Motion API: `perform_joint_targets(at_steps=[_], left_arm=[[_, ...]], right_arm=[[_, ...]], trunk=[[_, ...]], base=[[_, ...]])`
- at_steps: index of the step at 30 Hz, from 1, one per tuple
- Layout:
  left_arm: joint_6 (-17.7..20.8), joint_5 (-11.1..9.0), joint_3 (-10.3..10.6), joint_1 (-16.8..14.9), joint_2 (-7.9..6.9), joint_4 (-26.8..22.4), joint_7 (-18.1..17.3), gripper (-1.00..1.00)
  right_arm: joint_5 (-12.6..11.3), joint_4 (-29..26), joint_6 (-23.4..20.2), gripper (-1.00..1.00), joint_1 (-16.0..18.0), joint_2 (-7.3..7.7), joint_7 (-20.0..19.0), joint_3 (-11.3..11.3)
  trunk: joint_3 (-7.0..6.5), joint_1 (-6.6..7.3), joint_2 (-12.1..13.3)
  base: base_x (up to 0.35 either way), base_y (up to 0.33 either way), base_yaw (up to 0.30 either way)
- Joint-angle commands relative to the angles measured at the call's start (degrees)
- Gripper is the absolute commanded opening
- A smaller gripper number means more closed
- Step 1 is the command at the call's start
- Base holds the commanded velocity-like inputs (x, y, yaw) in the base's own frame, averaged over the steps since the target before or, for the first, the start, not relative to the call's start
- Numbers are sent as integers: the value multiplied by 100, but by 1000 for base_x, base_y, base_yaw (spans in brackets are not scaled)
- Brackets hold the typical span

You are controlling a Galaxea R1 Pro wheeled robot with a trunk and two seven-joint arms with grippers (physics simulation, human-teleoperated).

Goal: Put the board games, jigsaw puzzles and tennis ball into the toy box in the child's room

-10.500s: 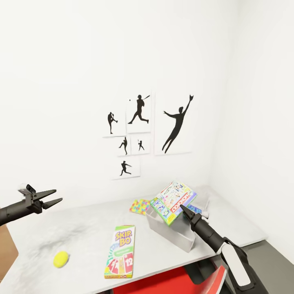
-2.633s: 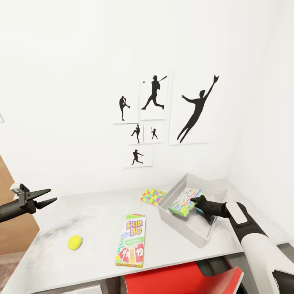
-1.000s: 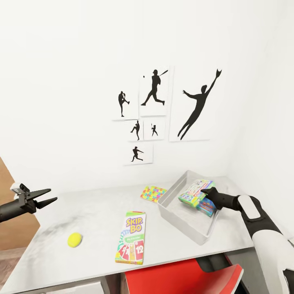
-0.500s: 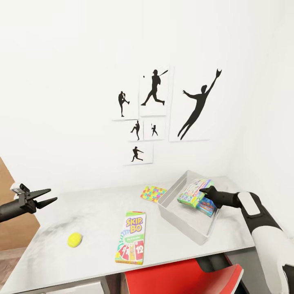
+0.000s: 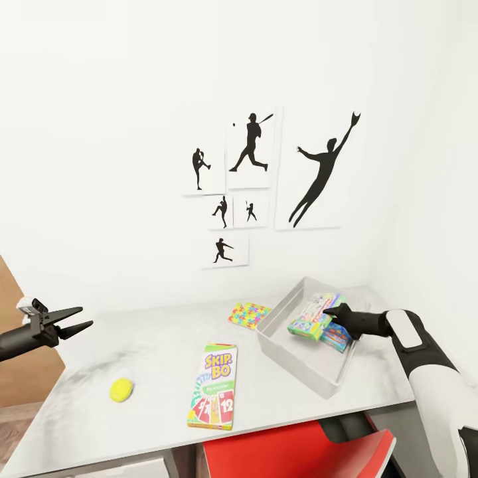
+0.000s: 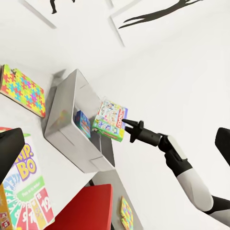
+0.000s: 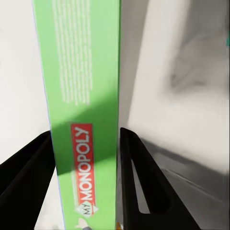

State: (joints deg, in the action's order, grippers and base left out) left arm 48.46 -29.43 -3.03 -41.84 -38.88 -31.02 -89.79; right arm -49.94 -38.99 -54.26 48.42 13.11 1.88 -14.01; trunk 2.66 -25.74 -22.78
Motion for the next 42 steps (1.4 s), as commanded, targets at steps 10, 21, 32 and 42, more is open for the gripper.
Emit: perform_joint_targets(at_steps=[10,21,32,42], left_arm=[[63,-1,12,-7,1,0,-21,100],[59,-1,13,-5,2,0,-21,100],[58,-1,13,-5,3,0,-21,100],[58,-1,13,-6,3,0,-21,100]], right_arm=[[-33,-4,-208,-100,79,-2,296,-13],[35,4,-260,-100,127,-2,304,-5],[577,5,-406,-100,172,-10,279,-14],[591,22,-431,-100,183,-10,275,-13]], trunk=[[14,-4,-14],[14,-4,-14],[14,-4,-14],[14,-4,-14]], base=[[0,0,0],[0,0,0],[0,0,0],[0,0,0]])
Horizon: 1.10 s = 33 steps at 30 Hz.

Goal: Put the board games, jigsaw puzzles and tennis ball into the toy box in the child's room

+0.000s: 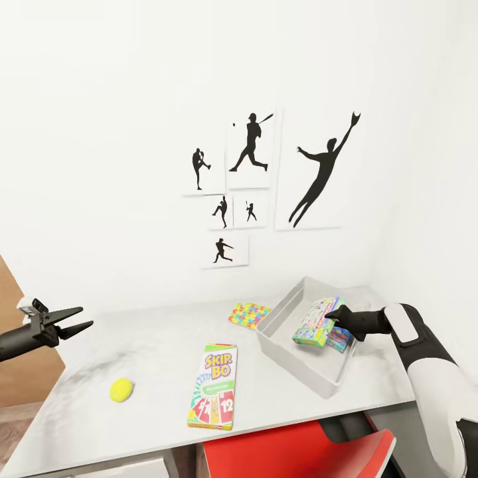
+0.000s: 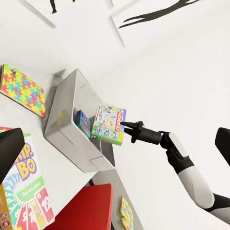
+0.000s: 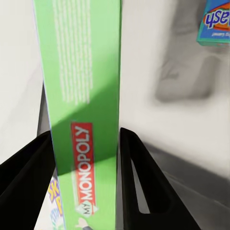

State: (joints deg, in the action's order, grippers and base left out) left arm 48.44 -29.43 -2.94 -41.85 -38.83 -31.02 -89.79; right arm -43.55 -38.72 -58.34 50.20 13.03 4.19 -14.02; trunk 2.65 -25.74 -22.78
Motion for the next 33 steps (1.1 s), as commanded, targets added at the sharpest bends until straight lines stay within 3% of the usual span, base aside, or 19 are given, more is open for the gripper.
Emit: perform_joint_targets(at_steps=[1,27,33], left_arm=[[61,-1,4,-6,-2,-1,-21,100],[61,-1,4,-5,-3,-1,-21,100],[61,-1,4,-5,-2,-1,-21,100]], right_arm=[[-49,-4,-43,-100,5,-2,47,-12],[-43,4,-166,-100,39,-9,55,31],[-37,7,-166,-100,109,-4,55,250]], trunk=[[14,-4,-14],[14,-4,-14],[14,-4,-14]], base=[[0,0,0],[0,0,0],[0,0,0]])
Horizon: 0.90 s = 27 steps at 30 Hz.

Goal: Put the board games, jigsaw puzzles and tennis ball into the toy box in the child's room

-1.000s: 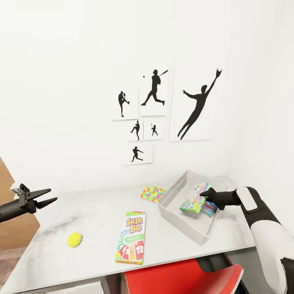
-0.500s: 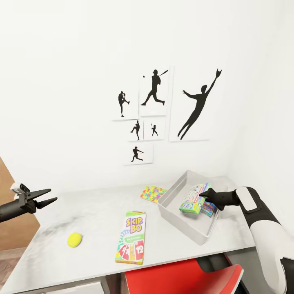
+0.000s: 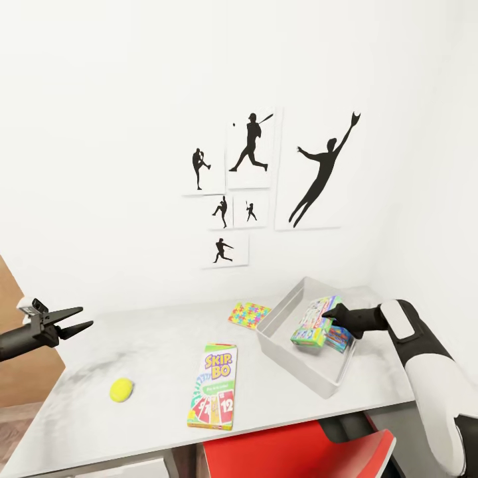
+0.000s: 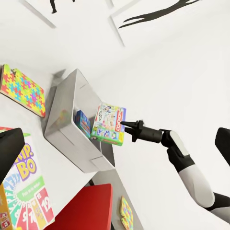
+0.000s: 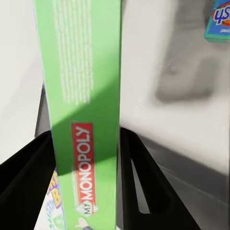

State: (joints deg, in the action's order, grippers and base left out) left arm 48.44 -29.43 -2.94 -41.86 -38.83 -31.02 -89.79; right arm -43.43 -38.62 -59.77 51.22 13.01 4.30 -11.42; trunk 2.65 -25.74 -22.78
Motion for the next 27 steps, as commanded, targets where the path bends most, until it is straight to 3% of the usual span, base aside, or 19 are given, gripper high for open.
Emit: perform_joint_targets(at_steps=[1,10,18,27], left_arm=[[61,-1,4,-5,-2,-1,-21,100],[61,-1,4,-4,-10,-1,-21,100],[61,-1,4,-5,-5,-1,-21,100],[61,-1,4,-5,-2,-1,-21,100]], right_arm=[[-47,-5,-23,-100,11,-1,45,15],[-43,3,-23,-100,100,0,45,81],[-43,97,-23,-100,255,7,38,560],[-43,208,-23,-100,343,9,29,647]], trunk=[[14,-4,-14],[14,-4,-14],[14,-4,-14],[14,-4,-14]], base=[[0,0,0],[0,0,0],[0,0,0],[0,0,0]])
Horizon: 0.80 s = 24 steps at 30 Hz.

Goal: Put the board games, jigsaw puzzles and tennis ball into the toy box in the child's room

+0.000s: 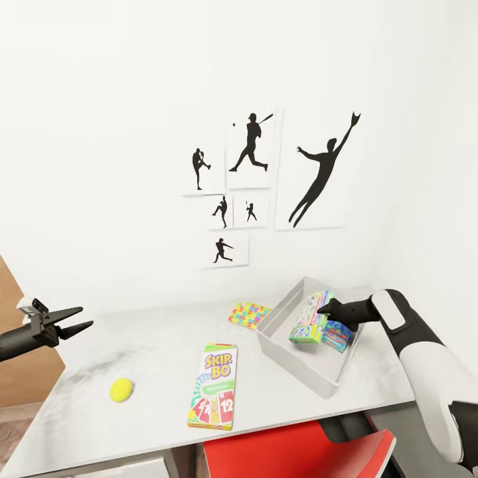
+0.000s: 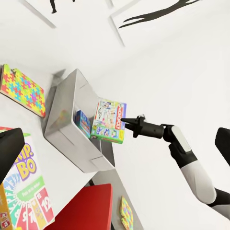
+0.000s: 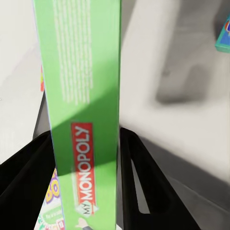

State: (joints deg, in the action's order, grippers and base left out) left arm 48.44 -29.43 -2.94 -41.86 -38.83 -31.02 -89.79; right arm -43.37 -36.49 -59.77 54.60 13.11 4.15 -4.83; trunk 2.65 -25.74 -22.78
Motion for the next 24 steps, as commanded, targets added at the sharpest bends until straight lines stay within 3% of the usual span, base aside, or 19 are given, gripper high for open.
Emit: perform_joint_targets(at_steps=[1,8,13,16,24], left_arm=[[61,-1,4,-4,-2,-1,-21,100],[59,-1,4,-3,-1,-1,-21,100],[61,-1,4,-5,-1,-1,-21,100],[61,0,4,-5,-1,-1,-21,100],[61,2,4,-6,-2,-1,-21,100]], right_arm=[[-48,-2,-23,-100,14,-1,43,-9],[-48,2,-23,-100,53,-1,34,29],[-54,28,-23,-100,180,6,26,517],[-57,133,-23,-100,232,7,25,657],[-51,194,-23,-100,252,22,24,718]], trunk=[[14,-4,-14],[14,-4,-14],[14,-4,-14],[14,-4,-14],[14,-4,-14]], base=[[0,0,0],[0,0,0],[0,0,0],[0,0,0],[0,0,0]])
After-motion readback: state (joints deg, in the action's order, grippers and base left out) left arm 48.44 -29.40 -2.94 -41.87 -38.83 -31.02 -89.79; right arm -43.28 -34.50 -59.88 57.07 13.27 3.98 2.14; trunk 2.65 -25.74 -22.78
